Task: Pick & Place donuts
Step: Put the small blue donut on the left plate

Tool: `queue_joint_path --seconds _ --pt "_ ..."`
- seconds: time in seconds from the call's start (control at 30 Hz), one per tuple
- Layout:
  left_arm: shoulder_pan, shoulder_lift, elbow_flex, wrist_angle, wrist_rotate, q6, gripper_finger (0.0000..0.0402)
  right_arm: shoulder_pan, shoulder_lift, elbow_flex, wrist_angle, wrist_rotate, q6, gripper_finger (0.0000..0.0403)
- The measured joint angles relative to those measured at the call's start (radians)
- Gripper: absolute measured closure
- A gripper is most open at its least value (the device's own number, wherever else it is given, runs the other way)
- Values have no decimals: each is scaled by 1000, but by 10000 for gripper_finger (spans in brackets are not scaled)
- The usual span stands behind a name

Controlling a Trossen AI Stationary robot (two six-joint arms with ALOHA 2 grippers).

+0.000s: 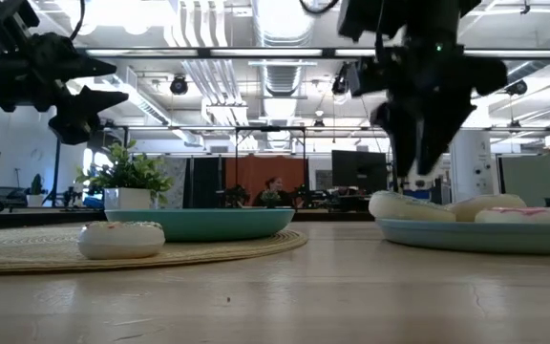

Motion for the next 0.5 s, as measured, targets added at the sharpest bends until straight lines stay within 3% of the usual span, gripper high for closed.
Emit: queue_joint_path --seconds 0.23,0.37,0.5 --pt "0 1 0 50 -49 -604 239 -17 -80 4 98 11 123 151" --pt "0 4 0 48 -251 -653 239 -50 -81 4 151 11 284 157" --pt "0 4 0 96 -482 -723 239 -81 -81 -1 269 31 336 163"
